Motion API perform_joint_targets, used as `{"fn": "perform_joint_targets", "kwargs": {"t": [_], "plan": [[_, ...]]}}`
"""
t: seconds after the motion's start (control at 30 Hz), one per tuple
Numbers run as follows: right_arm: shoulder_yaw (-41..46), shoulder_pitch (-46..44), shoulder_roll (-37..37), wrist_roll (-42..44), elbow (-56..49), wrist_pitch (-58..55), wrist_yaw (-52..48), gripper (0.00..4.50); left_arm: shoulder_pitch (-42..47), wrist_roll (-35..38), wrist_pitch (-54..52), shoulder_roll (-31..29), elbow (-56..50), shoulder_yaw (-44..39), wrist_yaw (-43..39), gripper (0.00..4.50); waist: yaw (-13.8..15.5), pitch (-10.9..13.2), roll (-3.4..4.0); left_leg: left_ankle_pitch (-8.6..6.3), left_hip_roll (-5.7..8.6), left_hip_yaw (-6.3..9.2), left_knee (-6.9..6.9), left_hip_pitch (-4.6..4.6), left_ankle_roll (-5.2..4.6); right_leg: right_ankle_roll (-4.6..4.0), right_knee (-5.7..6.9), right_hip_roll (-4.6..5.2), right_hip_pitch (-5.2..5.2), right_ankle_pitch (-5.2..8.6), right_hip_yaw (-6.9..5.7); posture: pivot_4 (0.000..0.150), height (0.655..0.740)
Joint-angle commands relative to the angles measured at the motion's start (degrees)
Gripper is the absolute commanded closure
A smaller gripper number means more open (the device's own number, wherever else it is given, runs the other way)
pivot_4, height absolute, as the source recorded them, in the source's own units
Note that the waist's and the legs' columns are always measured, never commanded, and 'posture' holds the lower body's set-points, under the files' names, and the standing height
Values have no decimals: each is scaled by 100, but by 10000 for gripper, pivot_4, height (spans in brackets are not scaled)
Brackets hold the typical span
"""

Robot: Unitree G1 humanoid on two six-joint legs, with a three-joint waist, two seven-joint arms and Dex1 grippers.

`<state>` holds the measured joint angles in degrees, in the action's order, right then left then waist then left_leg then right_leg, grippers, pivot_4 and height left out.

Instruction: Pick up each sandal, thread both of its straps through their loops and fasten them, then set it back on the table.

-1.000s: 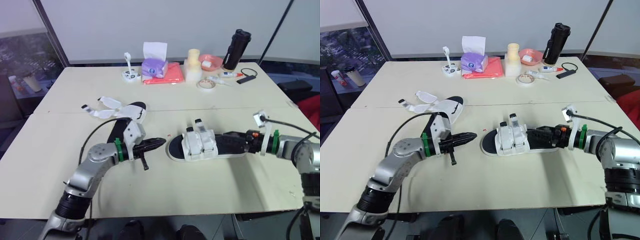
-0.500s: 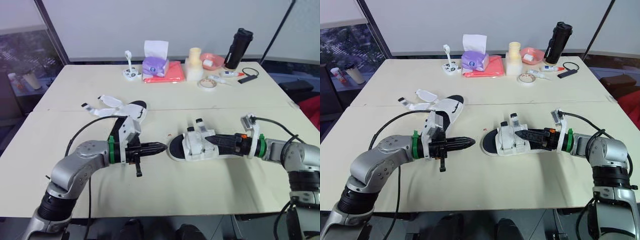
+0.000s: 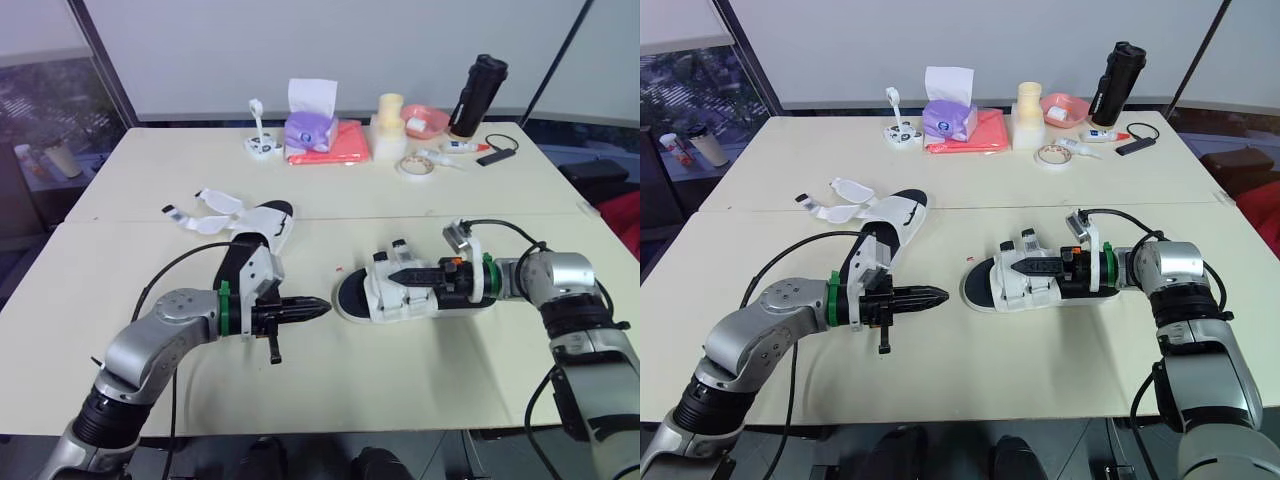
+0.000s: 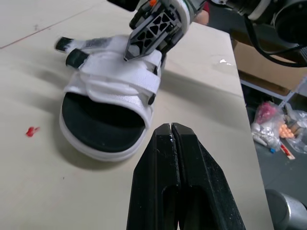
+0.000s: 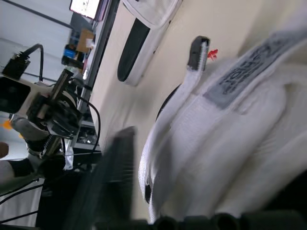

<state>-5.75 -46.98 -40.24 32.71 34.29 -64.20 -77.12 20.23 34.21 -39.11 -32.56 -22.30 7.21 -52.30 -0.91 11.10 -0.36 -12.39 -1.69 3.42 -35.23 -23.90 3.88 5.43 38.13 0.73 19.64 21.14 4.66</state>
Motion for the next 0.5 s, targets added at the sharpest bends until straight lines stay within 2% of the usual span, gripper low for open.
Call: {"fn": "perform_joint_targets", "kwargs": {"t": [0.03, 0.07, 0.2, 0.33, 0.4, 0.5], "plan": [[99, -148, -43, 33, -18, -24, -201, 42139, -49, 5, 79, -34, -326, -36, 49, 45000, -1, 0, 0, 0, 0, 0, -1, -6, 0, 0, 0, 1, 5, 0, 0, 1500, 7400], [153, -150, -39, 47, -24, -49, -172, 44585, -41, 1, 83, -33, -337, -22, 49, 45000, -1, 0, 0, 0, 0, -1, -2, -10, 0, 0, 1, 1, 8, 0, 0, 1500, 7400], [767, -188, 85, 149, 1, -92, 521, 44585, 97, -147, 208, -15, -253, 17, 89, 45000, -1, 0, 0, 1, 0, 0, -7, -20, 2, 0, 7, 1, 17, 0, -1, 1500, 7400], [3058, -74, 727, 829, -825, -53, 2892, 44585, 350, -343, 480, 194, -34, -32, 302, 45000, 3, 0, 1, 8, -1, -2, -22, -62, 13, 1, 37, 1, 65, -1, 1, 1500, 7400], [3813, 55, 1135, 995, -1386, -11, 3948, 44585, 436, -432, 631, 332, 74, -72, 443, 45000, 13, -1, 2, 12, -3, -1, -23, -72, 20, 1, 47, 1, 78, -1, 1, 1500, 7400], [4831, 234, 2140, 754, -2529, 887, 6285, 44585, 666, -359, 782, 816, 420, -357, 901, 45000, 16, -2, 2, 12, -5, 1, -22, -74, 21, 1, 53, 0, 81, -1, 0, 1500, 7400]]}}
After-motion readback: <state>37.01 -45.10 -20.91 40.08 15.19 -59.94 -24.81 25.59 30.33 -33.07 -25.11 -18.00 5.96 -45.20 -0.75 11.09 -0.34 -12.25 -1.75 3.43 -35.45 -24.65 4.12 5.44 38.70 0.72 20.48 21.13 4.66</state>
